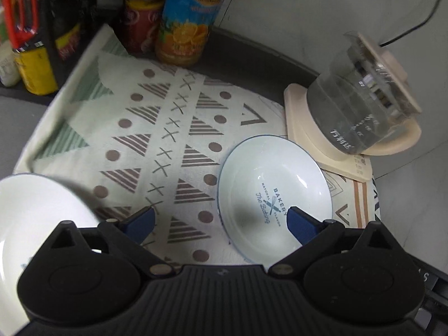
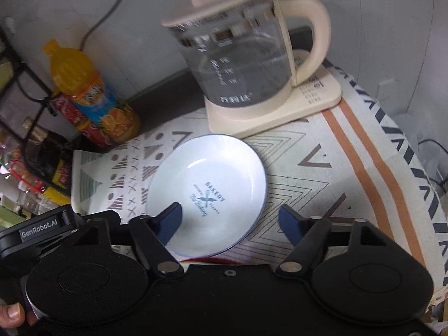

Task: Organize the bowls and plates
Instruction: 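Close both tools on the rim of the 'BAKERY' plate, then lift the 'BAKERY' plate and carry it onto the plate stack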

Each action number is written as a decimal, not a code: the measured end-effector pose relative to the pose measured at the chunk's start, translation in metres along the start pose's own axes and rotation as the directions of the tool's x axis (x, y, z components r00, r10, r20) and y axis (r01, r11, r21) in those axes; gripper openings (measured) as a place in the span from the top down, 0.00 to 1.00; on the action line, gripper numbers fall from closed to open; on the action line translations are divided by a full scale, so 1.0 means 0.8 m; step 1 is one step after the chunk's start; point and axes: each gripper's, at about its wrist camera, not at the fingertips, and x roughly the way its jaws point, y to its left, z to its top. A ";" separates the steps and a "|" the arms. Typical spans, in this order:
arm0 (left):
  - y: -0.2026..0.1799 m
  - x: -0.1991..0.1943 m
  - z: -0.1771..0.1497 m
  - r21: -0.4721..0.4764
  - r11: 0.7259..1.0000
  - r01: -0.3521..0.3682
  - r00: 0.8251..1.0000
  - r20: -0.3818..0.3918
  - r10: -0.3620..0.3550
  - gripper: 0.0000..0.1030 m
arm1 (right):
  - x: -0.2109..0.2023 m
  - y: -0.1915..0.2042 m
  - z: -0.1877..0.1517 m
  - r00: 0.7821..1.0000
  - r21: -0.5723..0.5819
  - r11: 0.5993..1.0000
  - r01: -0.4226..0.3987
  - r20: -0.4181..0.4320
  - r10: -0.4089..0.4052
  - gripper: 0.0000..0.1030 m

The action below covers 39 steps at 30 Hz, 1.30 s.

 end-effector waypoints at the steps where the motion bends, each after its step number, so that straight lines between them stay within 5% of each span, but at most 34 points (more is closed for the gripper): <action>1: 0.000 0.007 0.002 -0.006 1.000 0.002 1.000 -0.006 -0.002 0.08 | 0.007 -0.002 0.003 1.000 0.003 1.000 0.008 -0.014 -0.008 0.40; 5: 0.001 0.041 0.009 -0.021 1.000 -0.011 0.997 -0.078 0.009 0.17 | 0.032 -0.011 0.015 0.997 0.020 0.999 0.040 -0.074 -0.039 0.48; 13: 0.011 0.080 0.015 -0.093 0.996 -0.016 0.987 -0.162 0.000 0.58 | 0.075 -0.034 0.032 0.981 0.085 0.995 0.050 -0.192 -0.033 0.64; 19: 0.008 0.093 0.017 -0.090 0.996 0.000 0.981 -0.195 -0.018 0.74 | 0.100 -0.045 0.034 0.967 0.134 0.990 0.052 -0.252 -0.017 0.76; 31: 0.003 0.108 0.021 -0.075 0.997 0.028 0.979 -0.202 -0.043 0.87 | 0.134 -0.049 0.037 0.944 0.153 0.987 0.039 -0.331 0.014 0.85; 39: 0.010 0.077 0.027 -0.066 0.995 0.069 0.988 -0.131 -0.077 0.87 | 0.110 -0.040 0.037 0.971 0.102 0.995 -0.004 -0.238 0.028 0.90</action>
